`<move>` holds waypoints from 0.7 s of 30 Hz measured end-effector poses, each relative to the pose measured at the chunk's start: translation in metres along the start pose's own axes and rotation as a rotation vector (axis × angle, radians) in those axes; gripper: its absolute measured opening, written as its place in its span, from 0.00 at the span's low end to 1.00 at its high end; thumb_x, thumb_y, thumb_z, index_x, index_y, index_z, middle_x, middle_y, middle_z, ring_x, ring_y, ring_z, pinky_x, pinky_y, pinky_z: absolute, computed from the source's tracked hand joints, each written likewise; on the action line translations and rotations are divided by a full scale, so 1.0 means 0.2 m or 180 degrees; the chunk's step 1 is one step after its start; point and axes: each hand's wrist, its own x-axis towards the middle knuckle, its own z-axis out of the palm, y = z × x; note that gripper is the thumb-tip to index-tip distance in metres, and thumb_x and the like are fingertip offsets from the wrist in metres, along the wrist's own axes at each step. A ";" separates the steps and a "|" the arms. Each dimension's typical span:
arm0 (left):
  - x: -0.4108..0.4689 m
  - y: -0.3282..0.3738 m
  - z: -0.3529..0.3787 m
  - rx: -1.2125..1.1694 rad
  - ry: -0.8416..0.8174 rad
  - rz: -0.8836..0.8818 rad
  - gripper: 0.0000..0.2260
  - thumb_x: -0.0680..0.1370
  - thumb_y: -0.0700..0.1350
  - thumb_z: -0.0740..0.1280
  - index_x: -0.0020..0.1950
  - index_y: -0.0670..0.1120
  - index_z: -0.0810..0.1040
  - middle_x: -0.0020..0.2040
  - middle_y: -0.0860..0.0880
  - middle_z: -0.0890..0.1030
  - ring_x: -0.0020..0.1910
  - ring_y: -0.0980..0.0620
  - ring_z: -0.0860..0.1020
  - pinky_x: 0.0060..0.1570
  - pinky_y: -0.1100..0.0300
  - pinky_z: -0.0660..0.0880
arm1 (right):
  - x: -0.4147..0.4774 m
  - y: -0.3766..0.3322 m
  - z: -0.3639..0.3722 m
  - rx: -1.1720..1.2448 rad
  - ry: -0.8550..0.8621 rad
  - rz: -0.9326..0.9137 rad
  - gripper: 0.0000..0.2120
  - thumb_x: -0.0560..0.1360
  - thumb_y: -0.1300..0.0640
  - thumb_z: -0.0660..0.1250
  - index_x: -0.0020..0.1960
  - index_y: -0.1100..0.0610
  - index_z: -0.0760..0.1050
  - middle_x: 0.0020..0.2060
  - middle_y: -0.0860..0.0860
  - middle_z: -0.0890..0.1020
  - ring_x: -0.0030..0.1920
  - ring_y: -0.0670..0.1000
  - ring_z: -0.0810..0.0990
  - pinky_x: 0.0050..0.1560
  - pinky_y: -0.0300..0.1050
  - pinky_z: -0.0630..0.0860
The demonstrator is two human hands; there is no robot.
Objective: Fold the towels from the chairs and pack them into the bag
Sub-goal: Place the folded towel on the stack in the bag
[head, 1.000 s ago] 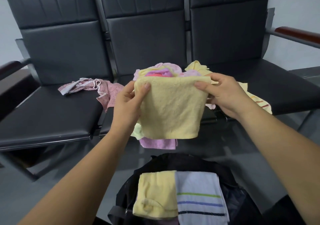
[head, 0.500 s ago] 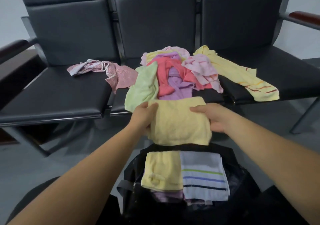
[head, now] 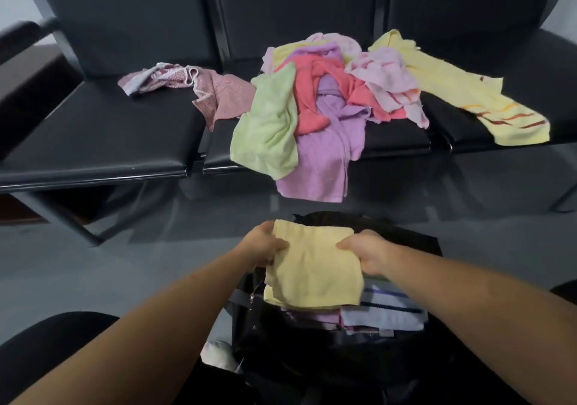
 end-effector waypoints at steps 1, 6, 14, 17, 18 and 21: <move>0.02 -0.01 0.00 0.0106 0.0079 -0.0010 0.21 0.79 0.44 0.70 0.71 0.46 0.69 0.58 0.45 0.77 0.56 0.43 0.79 0.54 0.46 0.81 | 0.00 -0.01 0.01 -0.0081 0.0051 -0.0009 0.15 0.78 0.67 0.69 0.63 0.66 0.73 0.54 0.63 0.82 0.53 0.62 0.83 0.54 0.58 0.82; 0.09 0.09 -0.07 0.0920 0.0646 0.0260 0.19 0.78 0.50 0.68 0.65 0.42 0.74 0.60 0.45 0.79 0.57 0.45 0.78 0.54 0.53 0.75 | 0.05 -0.16 -0.04 -0.0903 0.0738 -0.0410 0.06 0.76 0.61 0.68 0.52 0.61 0.74 0.41 0.57 0.78 0.39 0.56 0.78 0.34 0.43 0.72; 0.00 0.70 -0.24 0.1093 0.0144 0.1167 0.06 0.80 0.41 0.65 0.47 0.42 0.81 0.45 0.44 0.86 0.42 0.47 0.85 0.48 0.54 0.83 | -0.17 -0.72 -0.06 -0.1013 0.0254 -0.1354 0.10 0.78 0.63 0.65 0.55 0.67 0.79 0.44 0.59 0.83 0.43 0.54 0.82 0.46 0.49 0.80; -0.03 0.89 -0.36 0.0763 0.0504 0.1498 0.06 0.81 0.40 0.66 0.49 0.41 0.81 0.44 0.44 0.86 0.38 0.49 0.83 0.44 0.56 0.82 | -0.25 -0.92 -0.12 -0.0771 0.0305 -0.1742 0.06 0.79 0.65 0.63 0.52 0.65 0.78 0.43 0.60 0.81 0.41 0.54 0.80 0.41 0.46 0.79; -0.03 0.93 -0.39 0.0796 0.0755 0.1606 0.04 0.80 0.41 0.66 0.48 0.43 0.80 0.43 0.44 0.86 0.37 0.50 0.82 0.46 0.54 0.82 | -0.26 -0.96 -0.14 -0.0727 0.0390 -0.1886 0.06 0.79 0.66 0.62 0.50 0.65 0.78 0.42 0.60 0.80 0.41 0.55 0.80 0.40 0.47 0.78; 0.06 0.97 -0.46 0.1275 0.1520 0.1609 0.10 0.78 0.47 0.70 0.57 0.43 0.79 0.50 0.43 0.83 0.43 0.48 0.80 0.40 0.55 0.77 | -0.23 -1.09 -0.16 -0.0969 0.0805 -0.2269 0.11 0.75 0.65 0.63 0.47 0.73 0.79 0.38 0.62 0.82 0.43 0.62 0.86 0.50 0.59 0.84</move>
